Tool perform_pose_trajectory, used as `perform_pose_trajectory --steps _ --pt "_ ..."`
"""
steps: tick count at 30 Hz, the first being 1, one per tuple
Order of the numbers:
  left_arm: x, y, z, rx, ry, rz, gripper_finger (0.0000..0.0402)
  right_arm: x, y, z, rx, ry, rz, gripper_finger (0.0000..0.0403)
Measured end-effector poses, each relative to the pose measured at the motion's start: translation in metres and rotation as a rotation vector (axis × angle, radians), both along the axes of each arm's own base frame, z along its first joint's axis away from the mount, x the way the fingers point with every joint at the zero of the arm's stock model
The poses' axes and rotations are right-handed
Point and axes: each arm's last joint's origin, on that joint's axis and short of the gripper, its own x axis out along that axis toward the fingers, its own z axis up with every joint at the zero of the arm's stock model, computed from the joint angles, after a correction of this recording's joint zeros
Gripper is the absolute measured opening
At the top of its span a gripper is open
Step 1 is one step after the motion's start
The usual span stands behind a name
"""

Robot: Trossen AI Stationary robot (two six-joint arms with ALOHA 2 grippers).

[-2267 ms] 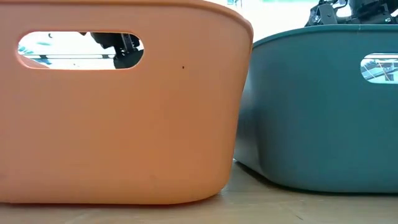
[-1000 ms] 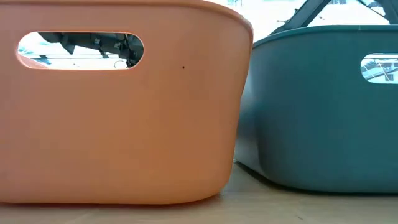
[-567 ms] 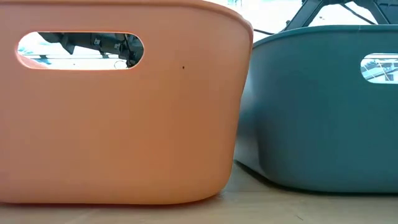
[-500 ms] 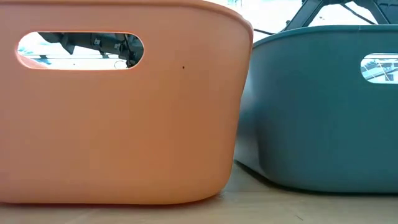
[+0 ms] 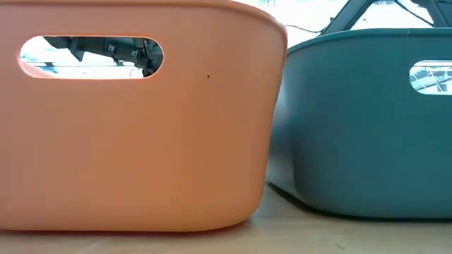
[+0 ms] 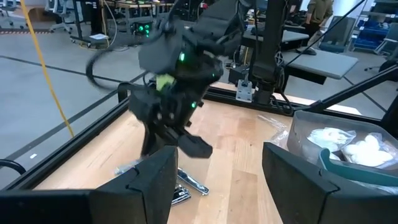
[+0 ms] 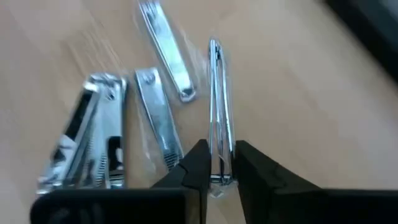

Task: Pick & Place Travel size toiletries
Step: Put the silver nail cutter into the orange bin

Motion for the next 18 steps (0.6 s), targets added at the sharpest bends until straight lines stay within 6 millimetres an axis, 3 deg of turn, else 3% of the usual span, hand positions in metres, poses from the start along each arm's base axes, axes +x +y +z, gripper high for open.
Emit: perform_pose_trajectory --steps 5,11,18 --pt "0.000 -0.001 0.000 -0.002 0.000 -0.004 0.0228 -0.003 0.006 0.038 -0.056 -0.106 0.015 0.0044" --pt "0.001 -0.003 0.000 0.002 0.000 -0.014 0.0228 -0.009 0.033 0.080 -0.108 -0.344 0.172 0.0044" --pt "0.001 -0.003 0.002 0.008 -0.020 -0.015 0.0228 -0.026 0.069 0.089 -0.176 -0.679 0.379 0.0045"
